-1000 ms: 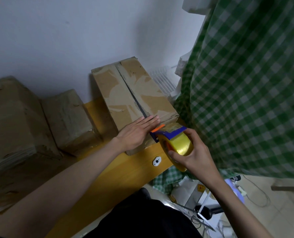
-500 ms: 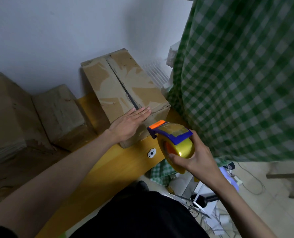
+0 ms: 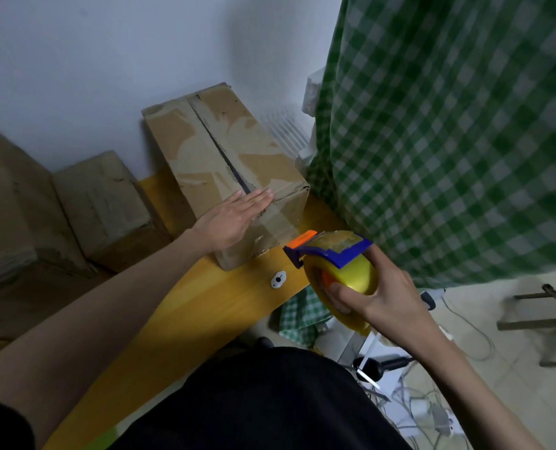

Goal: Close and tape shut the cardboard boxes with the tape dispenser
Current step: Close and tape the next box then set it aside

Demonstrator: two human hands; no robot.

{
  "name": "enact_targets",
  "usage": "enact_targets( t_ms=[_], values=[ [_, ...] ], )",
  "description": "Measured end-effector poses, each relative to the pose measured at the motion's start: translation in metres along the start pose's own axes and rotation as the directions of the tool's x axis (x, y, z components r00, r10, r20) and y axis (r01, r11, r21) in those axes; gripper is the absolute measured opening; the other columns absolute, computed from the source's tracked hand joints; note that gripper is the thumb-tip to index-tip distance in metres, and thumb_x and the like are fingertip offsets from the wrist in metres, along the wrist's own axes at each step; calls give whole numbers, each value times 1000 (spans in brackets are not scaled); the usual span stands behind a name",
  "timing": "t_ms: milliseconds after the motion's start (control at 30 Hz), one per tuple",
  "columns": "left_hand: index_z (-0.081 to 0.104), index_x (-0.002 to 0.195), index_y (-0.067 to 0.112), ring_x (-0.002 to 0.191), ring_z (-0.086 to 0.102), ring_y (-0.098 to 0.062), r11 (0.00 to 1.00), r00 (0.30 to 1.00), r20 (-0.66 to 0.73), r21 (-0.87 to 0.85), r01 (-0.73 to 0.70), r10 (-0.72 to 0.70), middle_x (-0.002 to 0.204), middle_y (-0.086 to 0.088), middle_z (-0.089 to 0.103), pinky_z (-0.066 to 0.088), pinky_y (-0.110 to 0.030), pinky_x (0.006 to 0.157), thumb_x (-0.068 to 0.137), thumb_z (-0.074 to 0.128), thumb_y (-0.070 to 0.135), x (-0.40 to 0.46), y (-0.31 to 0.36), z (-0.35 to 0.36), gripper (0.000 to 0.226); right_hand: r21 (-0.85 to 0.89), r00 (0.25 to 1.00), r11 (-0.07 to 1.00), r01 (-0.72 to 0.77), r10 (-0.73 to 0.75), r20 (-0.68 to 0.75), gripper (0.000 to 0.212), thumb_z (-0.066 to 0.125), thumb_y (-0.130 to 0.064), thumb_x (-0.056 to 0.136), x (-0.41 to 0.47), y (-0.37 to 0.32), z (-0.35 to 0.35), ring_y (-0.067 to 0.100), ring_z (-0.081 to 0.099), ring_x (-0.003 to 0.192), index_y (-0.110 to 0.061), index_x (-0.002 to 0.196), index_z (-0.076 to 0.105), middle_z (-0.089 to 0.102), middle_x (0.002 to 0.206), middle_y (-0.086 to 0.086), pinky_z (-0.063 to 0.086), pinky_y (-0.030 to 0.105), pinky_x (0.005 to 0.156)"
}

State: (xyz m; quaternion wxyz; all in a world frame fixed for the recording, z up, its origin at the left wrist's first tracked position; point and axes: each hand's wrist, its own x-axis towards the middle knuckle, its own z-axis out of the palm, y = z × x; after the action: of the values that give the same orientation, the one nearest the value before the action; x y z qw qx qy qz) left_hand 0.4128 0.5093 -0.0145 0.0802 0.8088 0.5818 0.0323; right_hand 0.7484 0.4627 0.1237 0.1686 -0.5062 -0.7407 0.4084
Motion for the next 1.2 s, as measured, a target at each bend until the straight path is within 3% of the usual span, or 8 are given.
enact_targets(
  t_ms=[133,233,300,500,633,733,800,1200],
  values=[
    [-5,161,22,153,-9,-5,1000,1000,13,-24,-14,15,168,8,-4,0,-35,127,108,26,16,0,-2,0,62,-123,997,992,-9,18,76,40,73,-36,85,12,-3,9,-8,60,79,-29,116,48,60,89,-18,46,12,67],
    [-5,161,22,154,-10,-5,998,999,22,-48,-27,28,168,7,-4,-1,-35,126,108,21,20,0,-2,-1,59,-171,982,983,-61,90,166,40,68,-46,88,27,-5,21,16,66,74,-21,113,48,67,89,3,56,41,68],
    [-5,161,22,154,-10,-5,998,999,25,-52,-33,35,169,6,-4,-1,-35,126,109,20,23,0,-3,-1,59,-217,972,973,-73,118,203,43,66,-51,87,38,-4,31,22,66,73,-22,112,46,66,89,6,56,51,68],
    [-7,161,22,154,-10,-6,998,998,50,-61,-29,32,169,4,-6,-1,-37,127,100,23,26,0,-2,-4,69,-272,952,959,-72,148,268,49,66,-50,85,73,6,50,22,68,74,-23,119,43,68,85,5,58,50,68],
    [-3,162,23,154,-10,-5,997,999,40,-81,5,-1,169,7,-4,-1,-36,126,110,17,35,1,1,-2,57,-284,936,951,-121,204,286,48,66,-49,88,83,10,64,19,66,71,-23,119,40,63,87,2,57,46,61],
    [3,162,23,154,-5,-6,994,1000,22,-105,22,-20,169,8,2,1,-35,127,112,19,35,1,3,-2,54,-318,939,944,-92,188,287,42,65,-44,92,89,9,72,13,58,70,-21,117,39,56,85,-3,40,30,50],
    [7,162,22,155,-1,-7,997,1000,5,-75,22,-22,168,8,5,4,-36,127,112,20,31,1,4,-1,53,-337,941,939,-65,170,292,38,64,-42,94,97,5,75,12,54,68,-19,113,41,55,83,-3,34,28,50],
    [11,162,21,155,8,-12,1000,1000,0,-12,15,-15,168,5,12,18,-43,126,110,25,23,4,3,0,54,-397,943,918,-15,145,299,24,70,-31,89,148,-14,89,20,60,61,-12,94,55,64,82,6,48,34,49]
  ],
)
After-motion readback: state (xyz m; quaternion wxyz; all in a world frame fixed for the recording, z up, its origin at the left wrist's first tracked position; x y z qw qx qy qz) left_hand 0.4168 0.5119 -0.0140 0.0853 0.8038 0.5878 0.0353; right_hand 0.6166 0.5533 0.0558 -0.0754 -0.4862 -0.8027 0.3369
